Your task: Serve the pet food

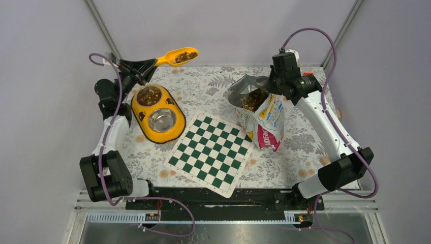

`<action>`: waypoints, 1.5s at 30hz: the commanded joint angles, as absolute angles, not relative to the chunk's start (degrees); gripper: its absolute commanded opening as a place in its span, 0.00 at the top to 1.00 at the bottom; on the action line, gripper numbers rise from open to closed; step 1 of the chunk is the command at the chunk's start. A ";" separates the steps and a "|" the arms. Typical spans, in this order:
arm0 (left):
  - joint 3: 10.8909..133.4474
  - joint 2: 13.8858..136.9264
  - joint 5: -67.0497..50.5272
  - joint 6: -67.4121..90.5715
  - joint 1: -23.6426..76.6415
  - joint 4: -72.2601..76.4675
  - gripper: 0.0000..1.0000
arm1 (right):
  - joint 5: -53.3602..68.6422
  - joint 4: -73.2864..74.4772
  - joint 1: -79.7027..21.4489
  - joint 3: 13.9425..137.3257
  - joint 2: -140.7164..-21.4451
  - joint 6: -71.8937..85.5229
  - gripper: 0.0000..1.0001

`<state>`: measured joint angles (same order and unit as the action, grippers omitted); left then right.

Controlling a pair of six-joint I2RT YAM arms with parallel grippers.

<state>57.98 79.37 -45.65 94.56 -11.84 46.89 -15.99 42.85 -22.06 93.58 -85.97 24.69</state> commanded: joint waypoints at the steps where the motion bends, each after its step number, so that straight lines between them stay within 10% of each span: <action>1: 52.87 73.87 -41.23 88.05 -15.12 42.19 1.00 | -17.25 37.77 -21.64 96.94 -84.10 24.27 1.00; 45: 24.58 47.72 -17.69 58.07 -27.07 8.99 1.00 | -15.56 38.68 -20.04 96.77 -85.62 23.84 1.00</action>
<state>23.75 49.17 -20.93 60.42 -26.74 11.22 -15.33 44.29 -20.56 94.85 -86.76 24.18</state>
